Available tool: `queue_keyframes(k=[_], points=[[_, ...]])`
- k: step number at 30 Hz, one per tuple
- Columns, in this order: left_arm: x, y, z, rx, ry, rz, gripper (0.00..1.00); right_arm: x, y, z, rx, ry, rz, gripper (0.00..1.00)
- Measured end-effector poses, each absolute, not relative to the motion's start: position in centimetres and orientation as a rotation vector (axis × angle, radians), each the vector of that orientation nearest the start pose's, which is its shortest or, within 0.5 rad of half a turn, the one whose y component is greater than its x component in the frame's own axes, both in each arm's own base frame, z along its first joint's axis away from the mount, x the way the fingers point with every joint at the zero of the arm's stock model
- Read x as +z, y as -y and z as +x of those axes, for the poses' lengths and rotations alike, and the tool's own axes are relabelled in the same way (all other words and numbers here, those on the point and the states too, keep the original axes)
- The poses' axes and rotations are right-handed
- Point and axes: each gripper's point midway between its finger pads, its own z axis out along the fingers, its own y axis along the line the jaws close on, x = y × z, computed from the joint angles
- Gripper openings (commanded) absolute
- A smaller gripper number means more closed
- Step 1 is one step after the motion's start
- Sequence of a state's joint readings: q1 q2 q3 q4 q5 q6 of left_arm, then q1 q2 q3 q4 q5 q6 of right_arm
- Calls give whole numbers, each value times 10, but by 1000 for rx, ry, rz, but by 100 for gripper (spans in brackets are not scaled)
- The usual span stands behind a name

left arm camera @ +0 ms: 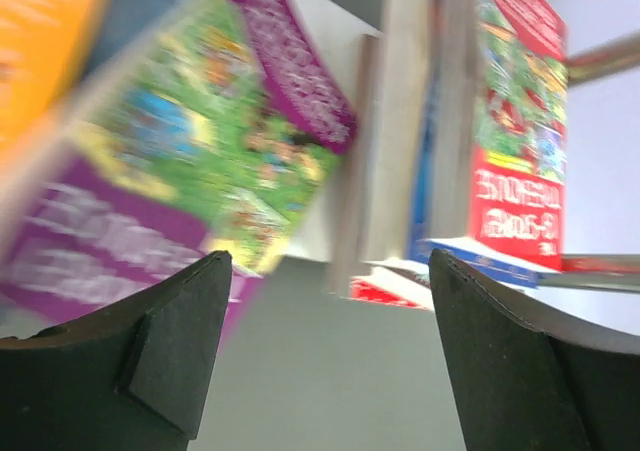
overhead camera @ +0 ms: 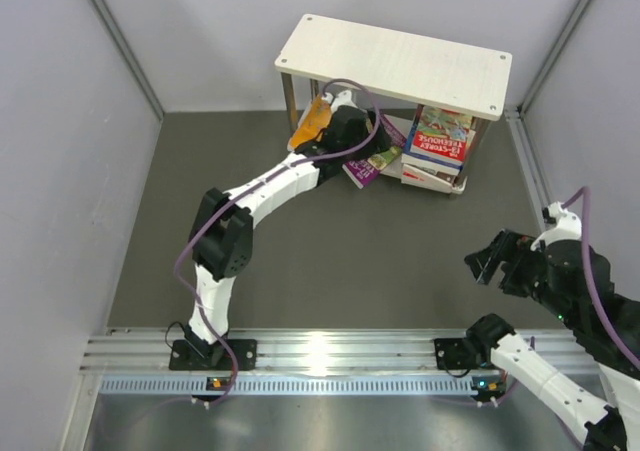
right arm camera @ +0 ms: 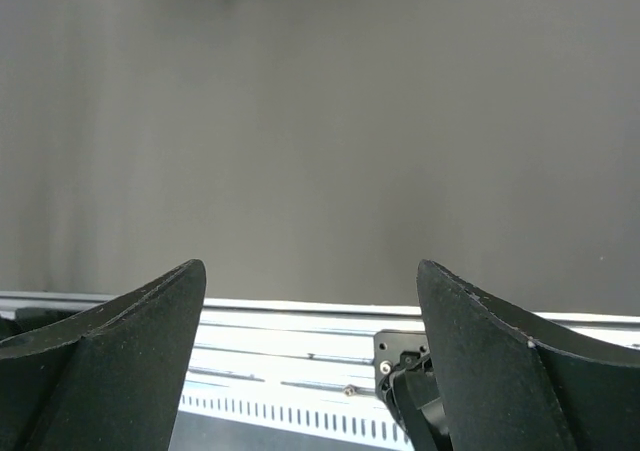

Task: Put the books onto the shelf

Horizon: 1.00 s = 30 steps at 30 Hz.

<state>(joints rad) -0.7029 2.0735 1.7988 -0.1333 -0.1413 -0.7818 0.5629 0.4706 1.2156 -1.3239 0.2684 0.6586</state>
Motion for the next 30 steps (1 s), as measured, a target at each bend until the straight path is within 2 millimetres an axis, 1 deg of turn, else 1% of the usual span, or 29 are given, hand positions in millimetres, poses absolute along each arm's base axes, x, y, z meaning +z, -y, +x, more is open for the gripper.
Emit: queue_keyframes(k=[2, 3, 5, 7, 9, 11, 12, 13, 15, 19, 22, 24, 26, 28, 30], points=[[210, 384, 471, -775, -2075, -192, 86, 270, -46, 110, 429, -2165, 253, 85], [214, 372, 475, -758, -2068, -203, 86, 267, -48, 111, 429, -2172, 254, 85], [227, 346, 486, -730, -2039, -228, 86, 264, -50, 114, 427, -2180, 256, 85], [244, 315, 498, -698, -1997, -254, 86, 265, -50, 118, 419, -2178, 272, 86], [254, 289, 510, -663, -1966, -267, 86, 267, -53, 125, 416, -2175, 288, 85], [256, 270, 520, -629, -1951, -263, 86, 267, -58, 131, 420, -2183, 308, 84], [252, 265, 523, -616, -1958, -252, 86, 267, -60, 135, 422, -2187, 317, 83], [248, 264, 525, -608, -1967, -236, 86, 267, -63, 138, 426, -2190, 328, 82], [234, 268, 527, -604, -1998, -193, 86, 262, -69, 144, 438, -2203, 351, 82], [237, 285, 539, -660, -1998, -112, 85, 255, -76, 151, 431, -2240, 381, 82], [229, 299, 539, -703, -2032, -37, 86, 255, -80, 156, 440, -2239, 403, 82], [208, 307, 529, -707, -2108, 32, 86, 256, -80, 157, 449, -2234, 416, 82], [179, 313, 517, -689, -2200, 95, 86, 258, -81, 158, 456, -2225, 425, 82], [154, 318, 507, -645, -2265, 157, 86, 258, -80, 158, 461, -2215, 434, 83], [153, 322, 500, -609, -2280, 198, 86, 259, -80, 158, 466, -2208, 443, 83]])
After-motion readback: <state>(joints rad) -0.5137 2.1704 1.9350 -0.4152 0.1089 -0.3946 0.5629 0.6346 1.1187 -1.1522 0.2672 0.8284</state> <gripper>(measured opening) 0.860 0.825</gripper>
